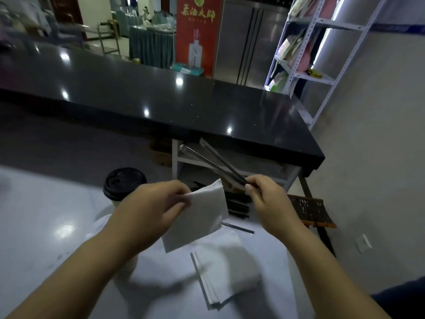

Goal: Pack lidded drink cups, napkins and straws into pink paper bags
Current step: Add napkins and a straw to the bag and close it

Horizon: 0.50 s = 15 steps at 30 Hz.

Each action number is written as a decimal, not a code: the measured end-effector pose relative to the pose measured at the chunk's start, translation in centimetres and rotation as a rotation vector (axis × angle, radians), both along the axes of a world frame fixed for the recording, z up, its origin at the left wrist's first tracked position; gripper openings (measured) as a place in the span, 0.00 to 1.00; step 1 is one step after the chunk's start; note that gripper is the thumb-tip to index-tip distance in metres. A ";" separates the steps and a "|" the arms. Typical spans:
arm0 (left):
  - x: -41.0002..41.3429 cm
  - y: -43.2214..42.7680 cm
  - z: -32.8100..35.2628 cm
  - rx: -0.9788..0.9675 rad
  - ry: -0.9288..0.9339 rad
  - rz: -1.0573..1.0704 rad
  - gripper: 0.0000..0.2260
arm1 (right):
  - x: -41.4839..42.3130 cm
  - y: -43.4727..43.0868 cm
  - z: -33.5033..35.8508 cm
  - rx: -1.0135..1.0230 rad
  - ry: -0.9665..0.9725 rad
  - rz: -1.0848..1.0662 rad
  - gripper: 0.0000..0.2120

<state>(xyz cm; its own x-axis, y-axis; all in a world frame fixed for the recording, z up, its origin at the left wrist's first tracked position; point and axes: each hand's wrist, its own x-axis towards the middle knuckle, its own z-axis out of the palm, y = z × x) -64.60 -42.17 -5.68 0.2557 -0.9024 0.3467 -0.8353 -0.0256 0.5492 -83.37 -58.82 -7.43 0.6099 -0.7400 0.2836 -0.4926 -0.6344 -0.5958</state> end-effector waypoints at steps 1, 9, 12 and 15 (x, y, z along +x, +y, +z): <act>0.7 0.8 1.0 -0.026 -0.014 0.010 0.06 | 0.8 0.6 0.7 -0.001 -0.014 0.020 0.07; 9.8 9.0 5.6 -0.133 -0.115 0.185 0.06 | 10.4 7.0 5.1 -0.086 -0.095 0.172 0.11; 13.8 12.9 6.2 -0.138 -0.157 0.240 0.06 | 14.9 9.8 6.0 -0.098 -0.082 0.194 0.13; 18.0 17.1 6.9 -0.135 -0.191 0.279 0.06 | 19.5 13.5 6.9 -0.135 -0.115 0.213 0.13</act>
